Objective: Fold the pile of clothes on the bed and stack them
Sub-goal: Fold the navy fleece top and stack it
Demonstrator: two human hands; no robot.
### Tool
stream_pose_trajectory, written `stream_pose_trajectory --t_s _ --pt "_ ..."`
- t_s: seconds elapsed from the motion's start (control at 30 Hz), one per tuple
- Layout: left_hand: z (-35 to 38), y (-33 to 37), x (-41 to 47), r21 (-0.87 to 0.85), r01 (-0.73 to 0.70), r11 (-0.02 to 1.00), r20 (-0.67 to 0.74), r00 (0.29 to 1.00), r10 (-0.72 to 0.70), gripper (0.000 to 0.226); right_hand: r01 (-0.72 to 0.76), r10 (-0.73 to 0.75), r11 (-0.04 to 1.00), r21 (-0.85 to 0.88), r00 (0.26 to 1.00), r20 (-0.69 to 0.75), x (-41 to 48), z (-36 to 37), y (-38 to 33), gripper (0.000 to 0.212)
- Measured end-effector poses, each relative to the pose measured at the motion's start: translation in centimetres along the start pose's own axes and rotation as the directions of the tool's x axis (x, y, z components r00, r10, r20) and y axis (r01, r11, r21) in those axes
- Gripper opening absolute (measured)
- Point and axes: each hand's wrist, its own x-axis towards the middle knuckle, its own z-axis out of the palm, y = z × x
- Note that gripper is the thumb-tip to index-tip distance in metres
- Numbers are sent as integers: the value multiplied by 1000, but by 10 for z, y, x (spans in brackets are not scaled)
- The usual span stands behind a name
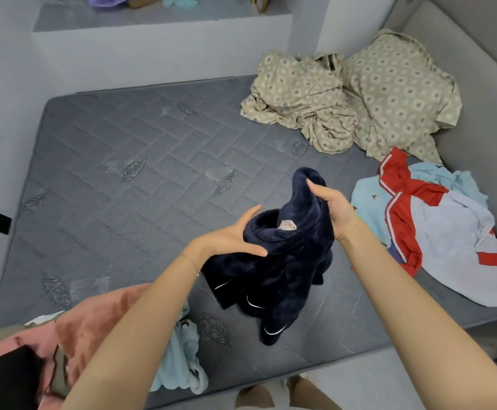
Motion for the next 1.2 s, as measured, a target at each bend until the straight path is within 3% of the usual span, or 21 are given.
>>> stream_pose_trajectory --t_s 0.1,0.27,0.4,0.53,0.7,0.9,1.0,1.07,1.2 --pt "6 -10 4 9 146 989 46 988 -146 116 33 -31 999 36 998 -59 -2 -8 5 34" --pt "4 -26 0 -170 141 975 169 979 -113 44 98 -90 994 53 986 -139 -5 -24 4 32" --pt "-6 -29 -9 -174 107 979 2 994 -108 33 100 -96 995 10 971 -217 -4 -33 8 32" --pt "-26 -24 -31 -168 -16 986 -206 978 -20 27 159 -147 987 10 935 -323 -5 -46 10 34" --pt "-46 -10 -57 -202 -115 973 -306 951 49 22 183 -159 983 35 922 -354 -2 -47 22 35" --pt "-50 14 -82 -164 -230 959 -568 817 99 11 172 -163 985 2 937 -308 2 -22 15 41" --pt "-51 23 -96 -188 -289 939 -673 734 91 17 190 -188 982 -21 943 -276 1 -2 8 50" --pt "-48 30 -108 -190 -323 927 -716 692 94 24 204 -208 978 -43 944 -255 -3 11 3 55" --pt "-32 48 -132 -174 -395 902 -766 630 128 16 268 -281 959 -86 938 -202 -21 28 -6 61"
